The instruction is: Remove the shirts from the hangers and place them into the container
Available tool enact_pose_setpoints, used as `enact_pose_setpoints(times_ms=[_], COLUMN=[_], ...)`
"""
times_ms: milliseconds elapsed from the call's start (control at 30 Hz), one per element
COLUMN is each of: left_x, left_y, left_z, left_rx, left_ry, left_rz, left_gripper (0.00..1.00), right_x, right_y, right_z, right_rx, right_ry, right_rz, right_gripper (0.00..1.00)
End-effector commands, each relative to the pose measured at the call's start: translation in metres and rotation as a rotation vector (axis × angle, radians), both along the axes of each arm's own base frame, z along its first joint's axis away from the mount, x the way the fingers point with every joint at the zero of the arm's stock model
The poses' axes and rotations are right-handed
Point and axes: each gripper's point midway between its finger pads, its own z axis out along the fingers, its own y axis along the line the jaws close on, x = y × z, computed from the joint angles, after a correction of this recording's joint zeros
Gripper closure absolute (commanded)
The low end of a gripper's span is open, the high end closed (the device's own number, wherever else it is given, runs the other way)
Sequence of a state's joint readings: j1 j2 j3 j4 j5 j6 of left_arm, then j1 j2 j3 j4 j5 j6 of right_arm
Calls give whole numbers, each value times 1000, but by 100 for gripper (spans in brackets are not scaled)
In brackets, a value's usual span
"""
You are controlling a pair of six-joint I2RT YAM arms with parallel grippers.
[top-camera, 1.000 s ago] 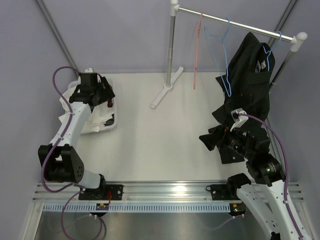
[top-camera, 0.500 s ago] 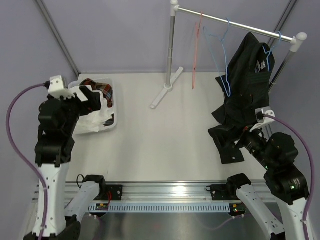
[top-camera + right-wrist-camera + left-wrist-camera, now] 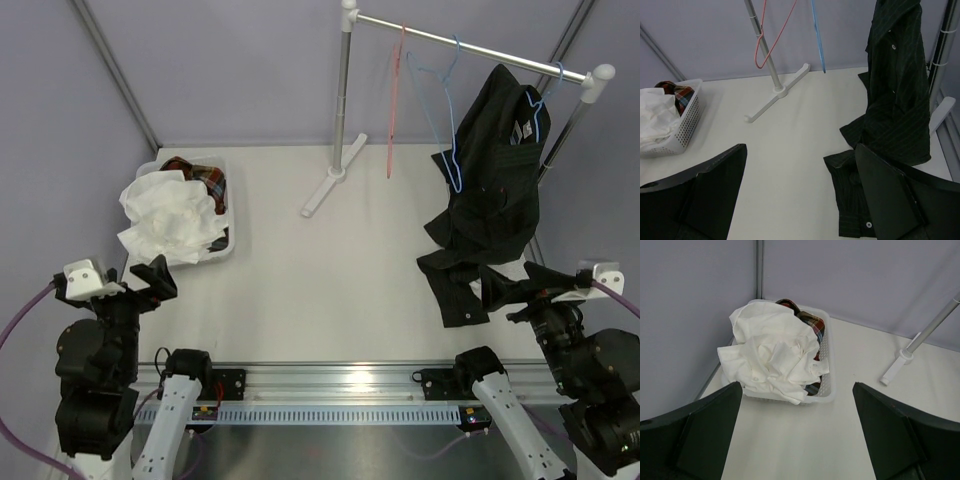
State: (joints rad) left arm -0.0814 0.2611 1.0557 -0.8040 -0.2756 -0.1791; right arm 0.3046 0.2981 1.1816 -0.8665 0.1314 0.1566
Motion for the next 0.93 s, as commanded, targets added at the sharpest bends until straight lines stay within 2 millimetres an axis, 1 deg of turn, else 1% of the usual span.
enact_pose_setpoints(times_ms=[0, 67, 167, 333, 467, 700, 900], left_x=[-23, -30, -36, -35, -34, -41, -38], left_y=[10, 9, 10, 10, 8, 9, 6], left_z=[-1, -1, -7, -16, -20, -21, -27], left_rx=[19, 12, 12, -1, 0, 0, 0], left_ry=[1, -8, 1, 11, 17, -5, 9], left_rz=[33, 19, 20, 18, 7, 1, -19], left_gripper=[1, 1, 1, 1, 1, 1, 1], right_x=[-7, -11, -17, -23, -23, -20, -19], right_y=[-18, -23, -26, -29, -28, -23, -22], right_z=[-2, -3, 0, 4, 5, 14, 17], right_rx=[-34, -31, -28, -25, -23, -32, -20], right_ry=[-50, -68, -104, -138, -150, -149, -157], right_rz=[-80, -99, -105, -109, -103, -84, -77], right_gripper=[1, 0, 1, 1, 1, 0, 0])
